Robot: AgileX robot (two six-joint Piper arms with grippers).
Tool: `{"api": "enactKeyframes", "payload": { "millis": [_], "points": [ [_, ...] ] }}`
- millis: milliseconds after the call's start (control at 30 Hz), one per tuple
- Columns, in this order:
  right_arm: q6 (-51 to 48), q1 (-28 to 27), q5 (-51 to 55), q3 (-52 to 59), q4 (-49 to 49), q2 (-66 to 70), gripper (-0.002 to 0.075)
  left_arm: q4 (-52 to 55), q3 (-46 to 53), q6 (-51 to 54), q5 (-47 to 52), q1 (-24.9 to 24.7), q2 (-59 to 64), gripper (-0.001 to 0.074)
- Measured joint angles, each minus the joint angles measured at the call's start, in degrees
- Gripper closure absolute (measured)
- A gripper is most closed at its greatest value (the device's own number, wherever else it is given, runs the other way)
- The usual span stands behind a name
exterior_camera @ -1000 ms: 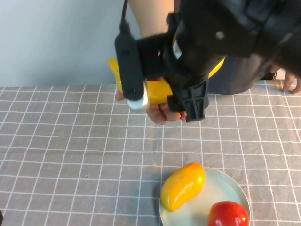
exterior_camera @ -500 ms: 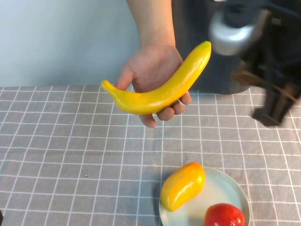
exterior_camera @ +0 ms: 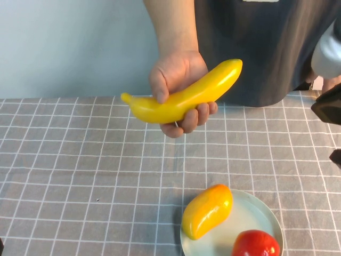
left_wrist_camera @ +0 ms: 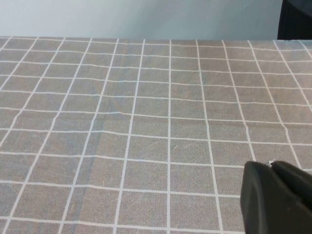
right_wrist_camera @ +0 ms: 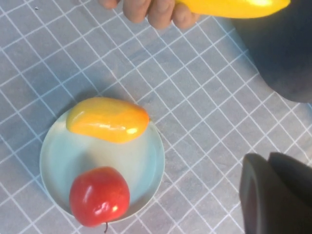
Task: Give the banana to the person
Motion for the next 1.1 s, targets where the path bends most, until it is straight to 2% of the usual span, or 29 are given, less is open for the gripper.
{"api": "enactKeyframes", "payload": {
  "millis": [100, 167, 367, 500, 600, 733, 900, 1100],
  "points": [
    [3.4, -0.8, -1.9, 3.5, -2.0, -1.1, 0.0735, 0.0, 0.0, 0.0, 0.0, 0.0, 0.0, 0.0735],
    [4.3, -4.1, -8.7, 8.5, -1.2, -4.0, 0.0735, 0.0, 0.0, 0.0, 0.0, 0.0, 0.0, 0.0735],
    [0.8, -26.8, -40.8, 35.9, 9.4, -18.0, 0.0735, 0.0, 0.0, 0.0, 0.0, 0.0, 0.0, 0.0735],
    [0.3, -40.8, -64.8, 55.4, 7.7, -28.2, 0.0735, 0.0, 0.0, 0.0, 0.0, 0.0, 0.0, 0.0735],
    [0.4, -49.7, -75.7, 66.9, 8.3, -35.5, 0.0735, 0.0, 0.0, 0.0, 0.0, 0.0, 0.0, 0.0735],
    [4.1, -55.8, -80.2, 77.2, 8.7, -45.9, 0.0735, 0.0, 0.0, 0.0, 0.0, 0.0, 0.0, 0.0735],
    [5.4, -57.2, -82.2, 84.1, 13.7, -57.4, 0.0735, 0.0, 0.0, 0.0, 0.0, 0.0, 0.0, 0.0735],
    [5.4, -57.2, -69.6, 84.5, 15.7, -65.2, 0.0735, 0.0, 0.0, 0.0, 0.0, 0.0, 0.0, 0.0735]
  ]
}}
